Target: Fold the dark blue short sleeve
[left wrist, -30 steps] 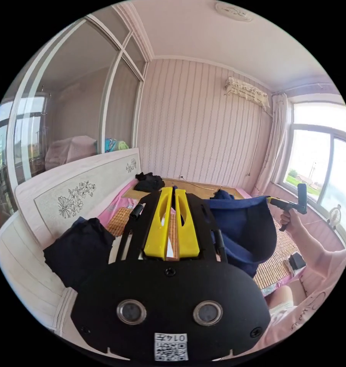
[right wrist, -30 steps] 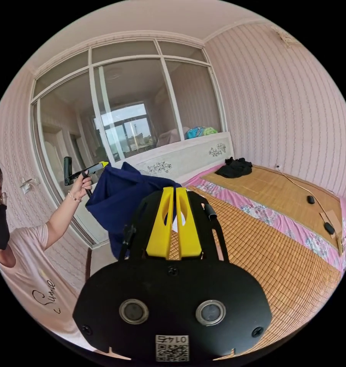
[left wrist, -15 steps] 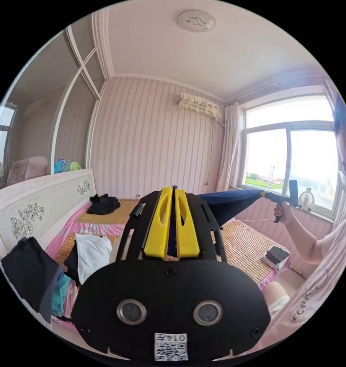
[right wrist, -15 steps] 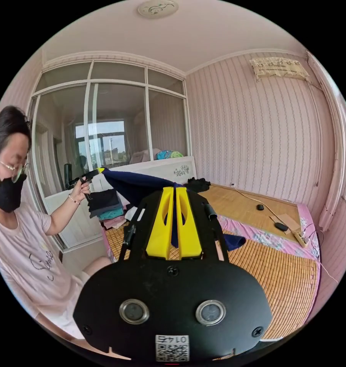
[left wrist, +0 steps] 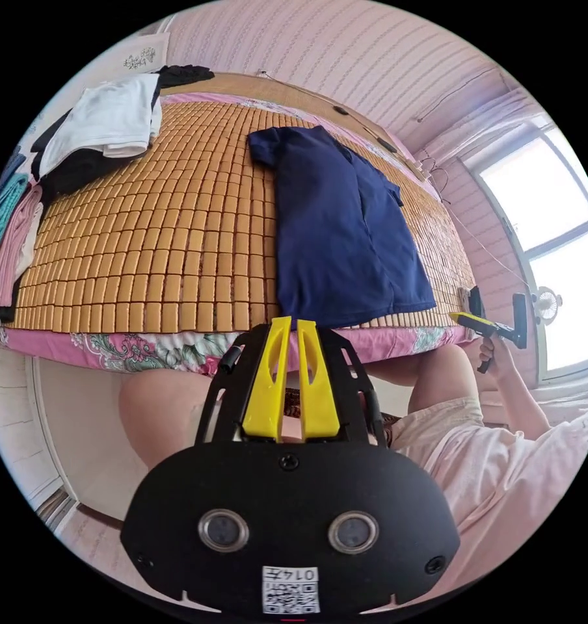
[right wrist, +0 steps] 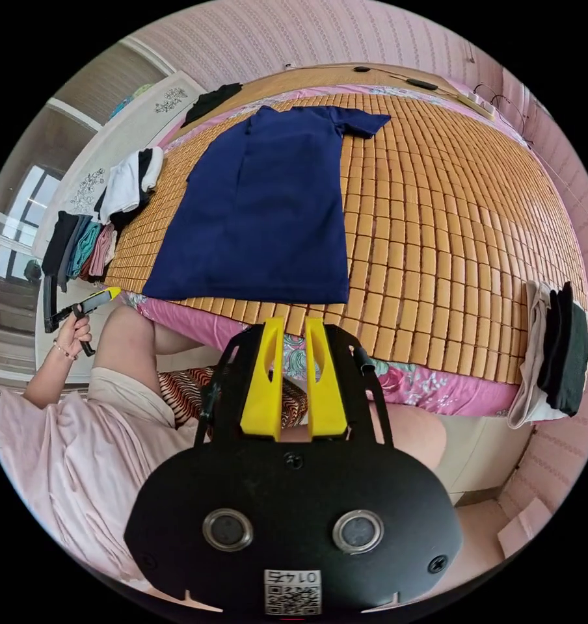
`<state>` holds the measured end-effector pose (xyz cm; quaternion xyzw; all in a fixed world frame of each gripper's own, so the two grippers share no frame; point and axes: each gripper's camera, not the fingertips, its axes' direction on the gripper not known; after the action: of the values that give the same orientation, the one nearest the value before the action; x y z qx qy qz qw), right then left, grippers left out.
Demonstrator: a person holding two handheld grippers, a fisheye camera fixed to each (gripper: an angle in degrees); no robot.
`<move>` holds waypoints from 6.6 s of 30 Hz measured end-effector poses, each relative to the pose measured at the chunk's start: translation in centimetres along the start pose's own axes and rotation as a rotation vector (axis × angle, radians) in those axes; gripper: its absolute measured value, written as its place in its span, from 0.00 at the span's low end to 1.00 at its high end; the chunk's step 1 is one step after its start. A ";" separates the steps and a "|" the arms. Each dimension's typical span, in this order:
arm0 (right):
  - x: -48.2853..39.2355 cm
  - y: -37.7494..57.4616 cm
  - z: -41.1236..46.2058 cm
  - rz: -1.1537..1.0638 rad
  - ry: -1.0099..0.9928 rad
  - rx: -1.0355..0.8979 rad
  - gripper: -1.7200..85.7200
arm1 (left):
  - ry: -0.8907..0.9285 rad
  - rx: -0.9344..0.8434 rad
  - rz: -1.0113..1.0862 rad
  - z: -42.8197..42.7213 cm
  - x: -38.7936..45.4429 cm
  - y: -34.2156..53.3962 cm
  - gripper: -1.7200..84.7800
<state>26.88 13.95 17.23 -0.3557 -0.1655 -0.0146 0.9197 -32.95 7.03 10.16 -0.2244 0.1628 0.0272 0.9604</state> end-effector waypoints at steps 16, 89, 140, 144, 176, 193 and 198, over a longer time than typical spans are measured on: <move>6.1 0.8 -0.8 0.104 0.046 -0.023 0.02 | -0.191 -0.235 0.146 7.6 4.1 -5.5 0.03; 17.0 0.3 -5.1 0.061 -0.110 -0.085 0.02 | -0.041 -0.220 0.112 15.3 1.9 -12.6 0.01; 22.8 -23.7 0.8 0.160 0.135 0.239 0.06 | -0.072 -0.072 0.808 47.4 45.7 -52.1 0.02; 22.0 -24.5 1.2 0.119 0.073 0.288 0.03 | -0.085 -0.126 0.821 51.1 49.7 -52.4 0.02; 1.0 -28.3 5.2 -0.220 0.050 0.150 0.03 | -0.264 -0.012 0.479 30.8 18.0 -36.1 0.09; -29.5 -48.9 19.5 -0.661 0.053 -0.003 0.11 | -0.163 0.122 -0.012 27.2 -5.1 -34.4 0.09; -33.1 -52.1 24.3 -0.637 0.146 -0.051 0.14 | -0.190 0.058 0.055 28.4 -6.2 -33.7 0.07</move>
<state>-19.03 -11.98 57.47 -0.3069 -0.2014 -0.3310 0.8693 -26.08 -10.63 50.48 -0.1884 0.0777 0.0701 0.9765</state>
